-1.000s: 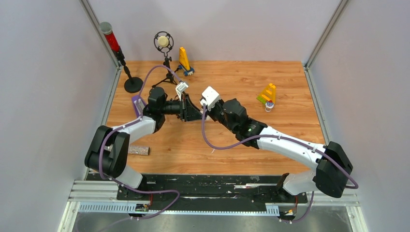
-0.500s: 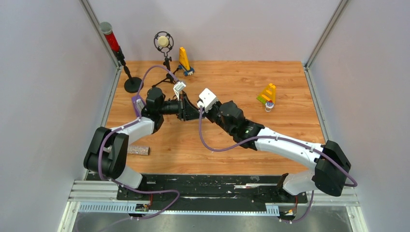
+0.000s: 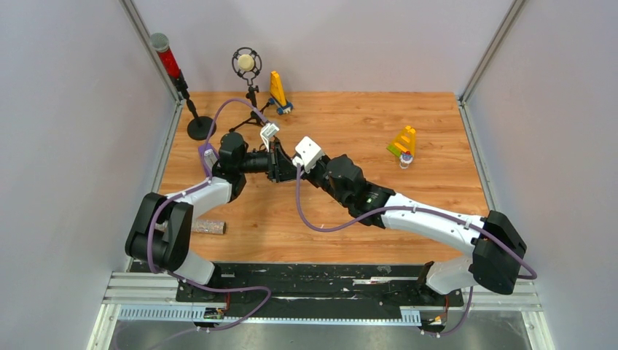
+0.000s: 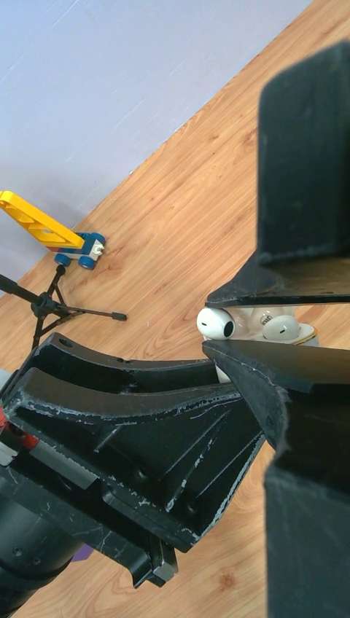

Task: Insert the wireless bluetooth earbuds into the charging case
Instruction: Place the earbud in the charging case.

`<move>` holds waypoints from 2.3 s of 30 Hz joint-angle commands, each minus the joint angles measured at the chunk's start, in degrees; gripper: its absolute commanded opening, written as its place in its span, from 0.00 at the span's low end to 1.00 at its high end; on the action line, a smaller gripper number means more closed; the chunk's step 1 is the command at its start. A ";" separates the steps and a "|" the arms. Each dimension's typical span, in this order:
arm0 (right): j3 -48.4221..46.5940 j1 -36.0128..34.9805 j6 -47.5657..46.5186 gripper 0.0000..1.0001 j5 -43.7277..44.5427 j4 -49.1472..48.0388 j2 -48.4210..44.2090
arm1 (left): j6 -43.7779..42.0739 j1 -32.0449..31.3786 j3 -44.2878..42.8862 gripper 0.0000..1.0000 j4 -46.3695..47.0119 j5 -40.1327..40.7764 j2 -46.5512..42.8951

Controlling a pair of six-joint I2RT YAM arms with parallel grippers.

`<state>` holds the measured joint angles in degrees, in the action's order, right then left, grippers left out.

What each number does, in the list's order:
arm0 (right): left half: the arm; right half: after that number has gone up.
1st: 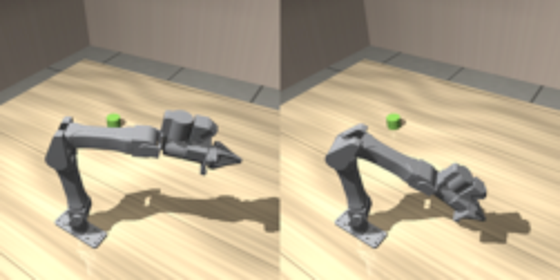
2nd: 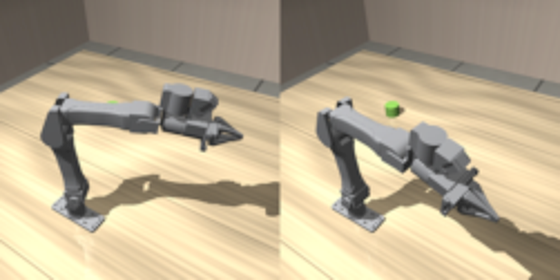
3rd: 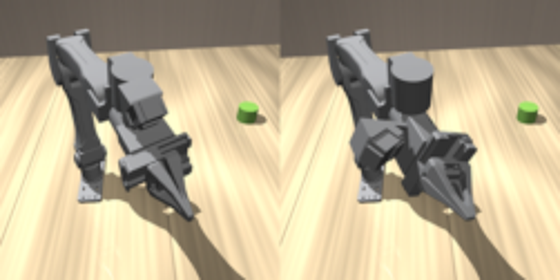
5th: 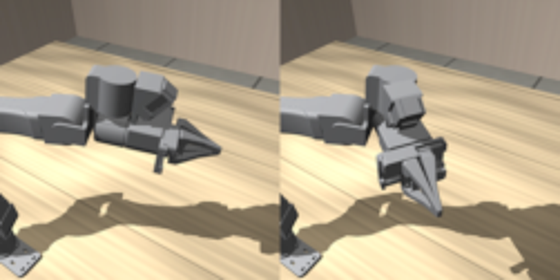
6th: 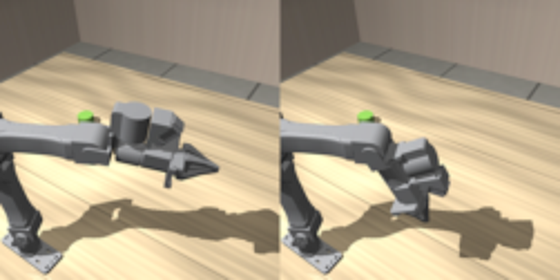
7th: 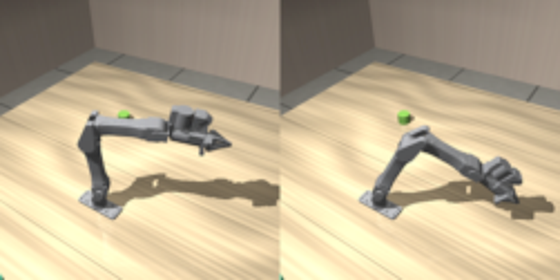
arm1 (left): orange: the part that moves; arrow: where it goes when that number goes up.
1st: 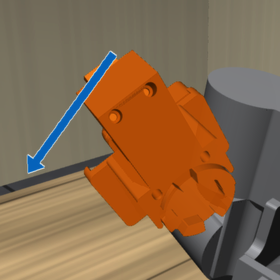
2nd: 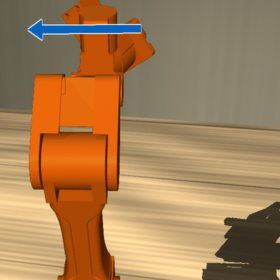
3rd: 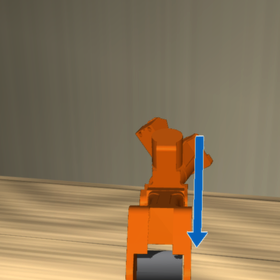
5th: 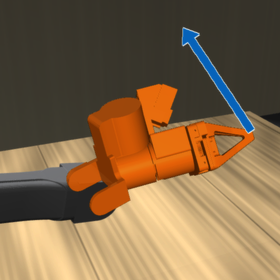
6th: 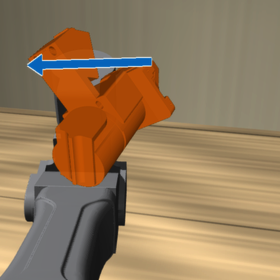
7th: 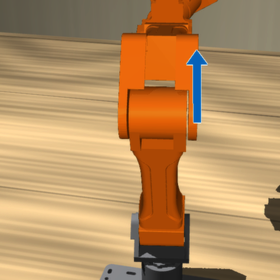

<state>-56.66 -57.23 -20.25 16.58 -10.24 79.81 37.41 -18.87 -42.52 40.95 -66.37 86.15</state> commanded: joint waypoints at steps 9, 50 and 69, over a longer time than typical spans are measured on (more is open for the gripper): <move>-3.55 -0.78 3.42 0.10 -2.26 4.03 -2.18 | 0.72 1.18 -0.04 0.11 3.27 0.36 -2.83; -12.30 2.91 11.47 0.37 -20.93 18.60 -4.49 | -1.06 1.82 0.54 0.11 3.99 -0.55 -4.76; -16.74 10.96 10.84 0.52 -27.44 22.81 -6.75 | -23.86 1.82 2.58 0.11 -7.27 -6.82 -11.90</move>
<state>-74.39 -46.11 -10.28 -10.70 13.87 70.87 24.60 -17.21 -38.68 40.75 -71.81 77.49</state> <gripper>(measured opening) 0.505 0.344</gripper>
